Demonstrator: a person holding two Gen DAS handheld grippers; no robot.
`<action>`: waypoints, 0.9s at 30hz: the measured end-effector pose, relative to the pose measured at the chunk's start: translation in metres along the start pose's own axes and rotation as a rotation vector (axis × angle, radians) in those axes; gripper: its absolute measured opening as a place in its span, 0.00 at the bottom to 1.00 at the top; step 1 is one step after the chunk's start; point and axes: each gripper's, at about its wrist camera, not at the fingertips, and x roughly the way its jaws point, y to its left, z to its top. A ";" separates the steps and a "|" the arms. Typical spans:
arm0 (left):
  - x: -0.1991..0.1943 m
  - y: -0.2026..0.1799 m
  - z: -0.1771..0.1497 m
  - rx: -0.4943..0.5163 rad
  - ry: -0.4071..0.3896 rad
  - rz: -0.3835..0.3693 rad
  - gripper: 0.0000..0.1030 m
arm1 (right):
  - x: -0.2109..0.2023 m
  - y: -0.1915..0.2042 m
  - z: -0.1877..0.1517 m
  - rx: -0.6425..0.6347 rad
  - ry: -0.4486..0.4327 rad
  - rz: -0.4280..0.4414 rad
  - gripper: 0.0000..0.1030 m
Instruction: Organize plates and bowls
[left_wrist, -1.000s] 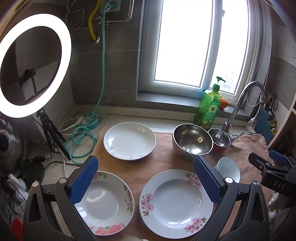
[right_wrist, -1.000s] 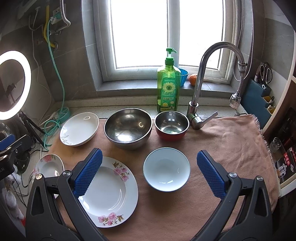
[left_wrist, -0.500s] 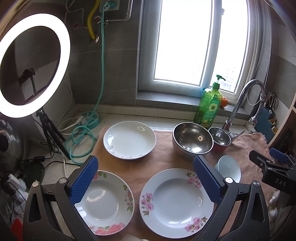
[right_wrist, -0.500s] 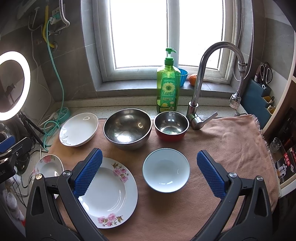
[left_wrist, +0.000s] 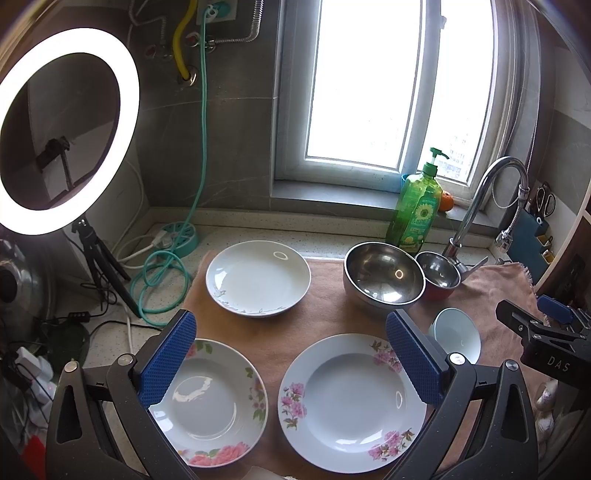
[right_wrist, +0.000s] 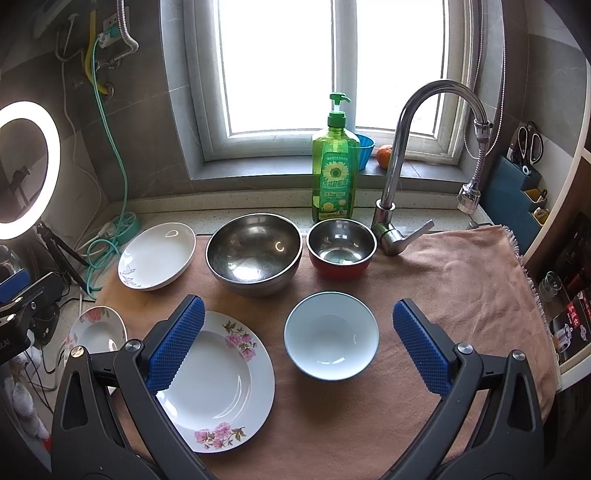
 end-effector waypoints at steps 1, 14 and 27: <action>0.000 0.000 0.000 0.001 -0.001 0.001 0.99 | 0.000 0.000 0.000 0.001 0.000 0.002 1.00; -0.002 0.000 -0.001 0.000 -0.001 0.000 0.99 | 0.000 0.001 -0.001 0.000 0.002 0.003 1.00; -0.003 0.001 0.000 0.002 0.001 -0.006 0.99 | -0.001 0.002 -0.002 0.000 0.007 0.004 1.00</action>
